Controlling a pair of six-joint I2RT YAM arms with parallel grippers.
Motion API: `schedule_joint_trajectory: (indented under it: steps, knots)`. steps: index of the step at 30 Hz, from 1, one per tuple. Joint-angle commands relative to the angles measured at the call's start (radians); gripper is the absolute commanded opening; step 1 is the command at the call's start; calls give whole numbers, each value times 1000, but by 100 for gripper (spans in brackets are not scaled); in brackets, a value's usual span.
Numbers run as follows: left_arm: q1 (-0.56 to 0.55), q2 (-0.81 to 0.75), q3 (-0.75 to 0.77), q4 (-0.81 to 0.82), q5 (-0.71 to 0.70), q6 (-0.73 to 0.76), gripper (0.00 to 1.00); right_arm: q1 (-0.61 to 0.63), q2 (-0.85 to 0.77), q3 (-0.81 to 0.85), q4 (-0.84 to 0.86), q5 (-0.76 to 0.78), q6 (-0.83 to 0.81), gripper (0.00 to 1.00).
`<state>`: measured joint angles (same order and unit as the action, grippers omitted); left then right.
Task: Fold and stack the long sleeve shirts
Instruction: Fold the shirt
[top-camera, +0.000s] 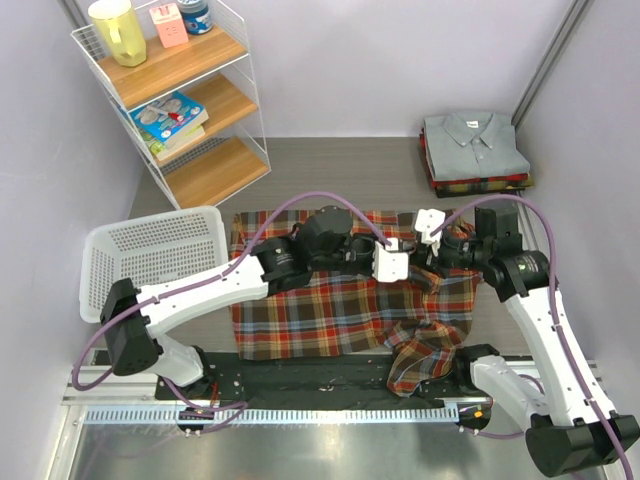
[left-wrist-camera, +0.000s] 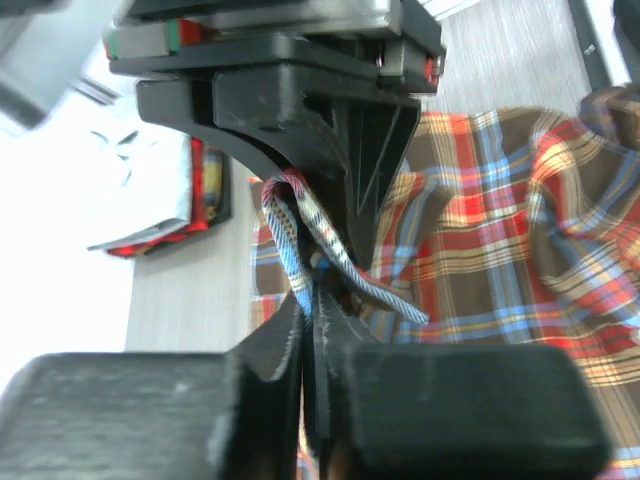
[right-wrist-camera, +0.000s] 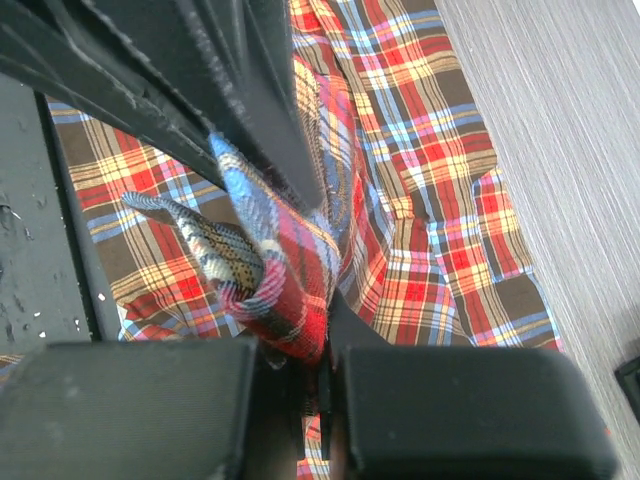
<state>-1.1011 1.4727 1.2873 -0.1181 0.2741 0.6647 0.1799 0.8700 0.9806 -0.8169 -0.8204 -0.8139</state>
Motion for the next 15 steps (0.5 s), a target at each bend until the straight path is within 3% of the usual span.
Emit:
schedule_joint_trajectory:
  steps: [1, 4, 6, 10, 15]
  knots:
    - [-9, -8, 56, -84, 37, -85, 0, 10, -29, 12, 27, -40, -16, 6]
    - [-11, -31, 61, -166, 74, -117, 0, 10, -51, 7, 32, -28, -18, 27]
    - [-11, -49, 58, -241, 99, -132, 0, 10, -63, 4, 27, 32, -19, 54]
    - [-14, -112, 31, -411, 235, -126, 0, 9, -106, -33, 38, 243, -80, 65]
    - [-75, -161, -66, -469, 277, -112, 0, -14, -111, -30, 108, 352, -61, 74]
